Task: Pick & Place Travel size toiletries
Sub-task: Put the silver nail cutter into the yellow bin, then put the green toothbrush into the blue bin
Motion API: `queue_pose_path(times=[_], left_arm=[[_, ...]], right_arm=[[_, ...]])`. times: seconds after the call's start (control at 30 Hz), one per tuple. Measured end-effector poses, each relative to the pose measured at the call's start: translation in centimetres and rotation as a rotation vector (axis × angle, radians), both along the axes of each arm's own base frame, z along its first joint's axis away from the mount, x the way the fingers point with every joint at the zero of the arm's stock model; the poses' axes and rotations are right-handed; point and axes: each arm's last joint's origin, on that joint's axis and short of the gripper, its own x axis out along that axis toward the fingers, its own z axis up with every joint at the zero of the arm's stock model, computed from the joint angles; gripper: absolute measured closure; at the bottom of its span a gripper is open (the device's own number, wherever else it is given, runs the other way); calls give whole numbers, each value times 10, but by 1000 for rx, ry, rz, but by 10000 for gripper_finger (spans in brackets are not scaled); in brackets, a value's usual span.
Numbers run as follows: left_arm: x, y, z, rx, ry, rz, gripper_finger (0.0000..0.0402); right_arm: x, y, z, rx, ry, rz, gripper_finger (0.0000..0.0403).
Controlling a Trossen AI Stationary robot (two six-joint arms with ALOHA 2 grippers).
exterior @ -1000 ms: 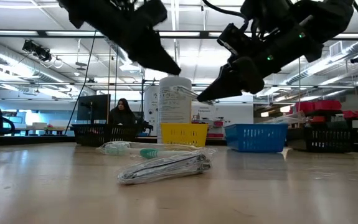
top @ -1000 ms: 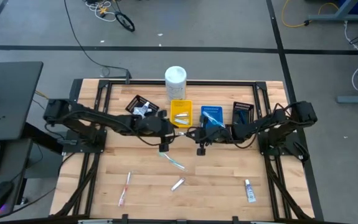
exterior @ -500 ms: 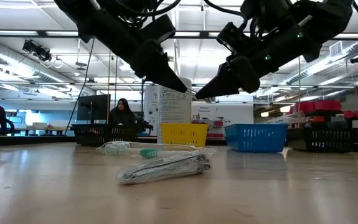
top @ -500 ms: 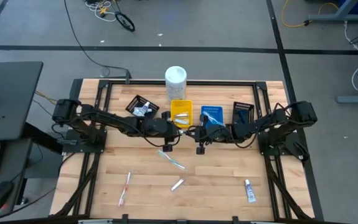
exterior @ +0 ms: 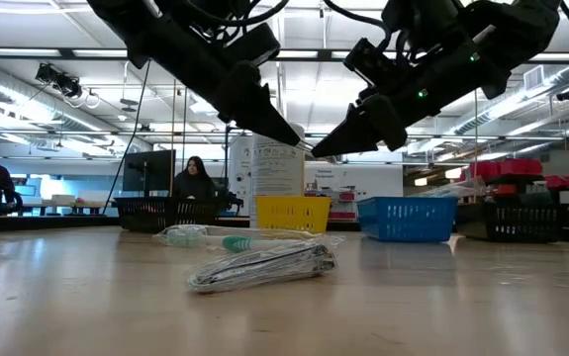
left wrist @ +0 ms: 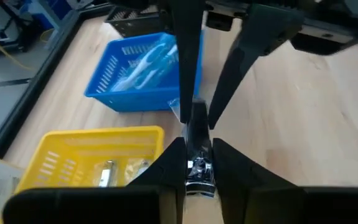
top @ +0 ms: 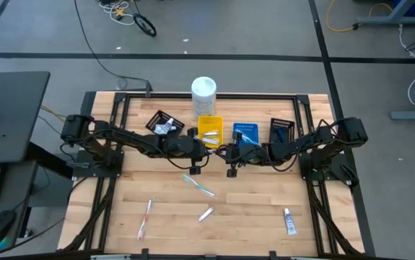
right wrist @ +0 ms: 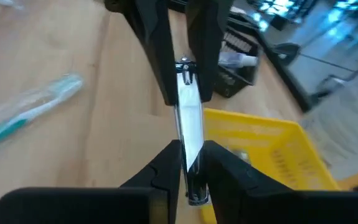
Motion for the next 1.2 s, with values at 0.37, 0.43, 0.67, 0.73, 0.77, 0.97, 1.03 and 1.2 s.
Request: queue_pose_path(times=[0.37,0.43,0.67,0.73,0.77,0.97,1.03,1.2], left_arm=[[-3,10,1,82,7,171,339],[-3,16,1,64,0,195,339],[1,57,-18,-96,-1,252,336],[2,65,-24,-113,1,275,335],[3,68,-28,-116,1,284,333],[4,79,-43,-108,50,303,302],[3,79,-44,-121,63,292,286],[5,78,-42,-131,40,281,250]], right_arm=[[-20,3,-24,143,216,-245,319],[-21,8,-26,240,239,-196,319],[-15,19,-21,394,219,21,318],[-14,19,-20,370,200,21,318],[-14,18,-19,362,190,12,318],[-13,18,-18,389,159,-22,318],[-13,18,-18,392,161,-17,318],[-13,19,-18,393,161,-15,318]])
